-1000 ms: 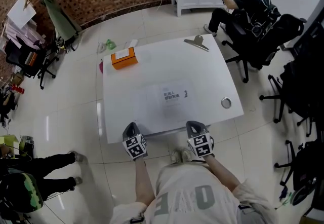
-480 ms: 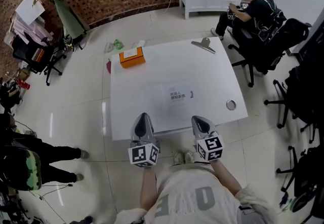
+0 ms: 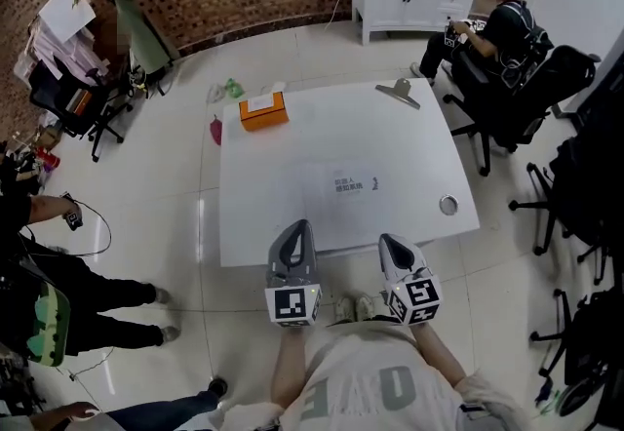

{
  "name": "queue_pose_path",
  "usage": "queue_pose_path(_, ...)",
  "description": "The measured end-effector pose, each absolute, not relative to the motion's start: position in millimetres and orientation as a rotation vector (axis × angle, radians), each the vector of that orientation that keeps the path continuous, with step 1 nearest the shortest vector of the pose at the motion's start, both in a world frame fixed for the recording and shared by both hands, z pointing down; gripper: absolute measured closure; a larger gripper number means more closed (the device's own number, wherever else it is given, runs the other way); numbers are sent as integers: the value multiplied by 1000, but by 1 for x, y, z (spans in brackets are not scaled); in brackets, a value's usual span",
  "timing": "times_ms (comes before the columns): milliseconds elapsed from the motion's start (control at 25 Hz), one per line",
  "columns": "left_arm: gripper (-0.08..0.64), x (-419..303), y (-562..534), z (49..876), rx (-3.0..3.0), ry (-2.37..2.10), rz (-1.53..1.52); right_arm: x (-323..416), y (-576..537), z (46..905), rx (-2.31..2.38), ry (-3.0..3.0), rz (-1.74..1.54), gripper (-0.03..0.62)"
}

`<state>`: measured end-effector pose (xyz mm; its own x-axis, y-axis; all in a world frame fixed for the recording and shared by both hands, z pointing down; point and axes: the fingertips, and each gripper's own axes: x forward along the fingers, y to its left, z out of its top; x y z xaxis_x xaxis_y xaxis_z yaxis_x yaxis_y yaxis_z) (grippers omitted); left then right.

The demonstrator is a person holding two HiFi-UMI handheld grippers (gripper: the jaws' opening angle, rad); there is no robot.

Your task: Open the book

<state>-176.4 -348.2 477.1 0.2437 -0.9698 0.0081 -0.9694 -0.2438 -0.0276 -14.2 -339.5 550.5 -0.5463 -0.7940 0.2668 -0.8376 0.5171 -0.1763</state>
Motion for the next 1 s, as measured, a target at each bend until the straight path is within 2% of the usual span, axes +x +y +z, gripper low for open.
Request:
queue_pose_path(440, 546, -220, -303, 489, -2439, 2051, 26, -12, -304, 553, 1472, -2550, 429, 589)
queue_pose_path(720, 545, -196, -238, 461, -2413, 1988, 63, 12, -249, 522, 1549, -2635, 391, 589)
queue_pose_path(1000, 545, -139, -101, 462, -2447, 1986, 163, 74, -110, 517, 1612, -2699, 406, 589)
